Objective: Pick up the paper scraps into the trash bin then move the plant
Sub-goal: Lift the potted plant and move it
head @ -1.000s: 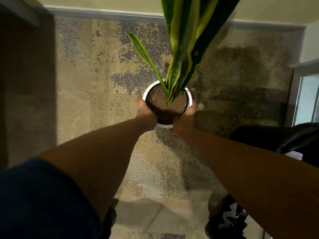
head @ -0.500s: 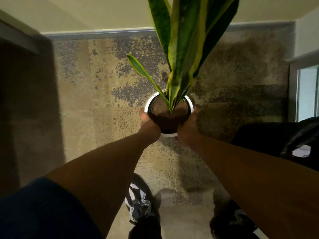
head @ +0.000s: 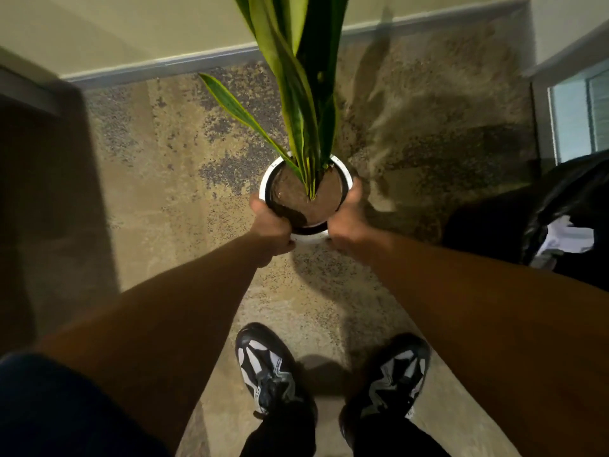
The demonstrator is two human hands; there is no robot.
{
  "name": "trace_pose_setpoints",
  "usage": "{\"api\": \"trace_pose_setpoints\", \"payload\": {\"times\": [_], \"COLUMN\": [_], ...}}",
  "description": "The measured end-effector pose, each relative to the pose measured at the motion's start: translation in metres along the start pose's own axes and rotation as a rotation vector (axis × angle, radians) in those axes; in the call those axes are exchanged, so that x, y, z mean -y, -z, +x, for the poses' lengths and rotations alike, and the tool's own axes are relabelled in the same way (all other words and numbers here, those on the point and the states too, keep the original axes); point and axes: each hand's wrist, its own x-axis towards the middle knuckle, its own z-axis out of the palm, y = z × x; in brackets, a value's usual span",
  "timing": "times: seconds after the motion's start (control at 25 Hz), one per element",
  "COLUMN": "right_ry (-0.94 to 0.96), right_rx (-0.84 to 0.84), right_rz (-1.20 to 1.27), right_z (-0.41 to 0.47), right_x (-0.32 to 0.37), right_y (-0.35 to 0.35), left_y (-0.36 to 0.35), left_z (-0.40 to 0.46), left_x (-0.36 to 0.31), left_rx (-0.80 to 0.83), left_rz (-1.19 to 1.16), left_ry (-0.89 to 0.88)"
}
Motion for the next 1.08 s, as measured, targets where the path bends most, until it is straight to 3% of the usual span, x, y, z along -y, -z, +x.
{"api": "trace_pose_setpoints", "payload": {"times": [0.08, 0.24, 0.4, 0.8, 0.92, 1.08], "right_ry": [-0.036, -0.106, 0.008, 0.118, 0.169, 0.235], "right_rx": [-0.009, 0.083, 0.015, 0.062, 0.065, 0.042], "right_rz": [-0.04, -0.026, 0.093, 0.206, 0.229, 0.225], "right_z": [-0.023, -0.099, -0.193, -0.419, -0.477, -0.536], "right_x": [0.0, 0.001, 0.031, 0.223, 0.277, 0.326], "right_y": [0.007, 0.049, 0.095, 0.229, 0.268, 0.317], "left_y": [0.004, 0.011, 0.043, 0.157, 0.185, 0.207], "left_z": [-0.017, -0.1, -0.196, -0.439, -0.518, -0.606], "left_x": [0.007, 0.011, -0.007, -0.188, -0.247, -0.303], "left_rx": [0.08, 0.121, 0.132, 0.047, -0.04, -0.035], "left_rz": [-0.115, -0.114, -0.178, 0.035, 0.02, -0.023], "left_ry": [0.016, 0.005, -0.091, -0.339, -0.422, -0.503]}}
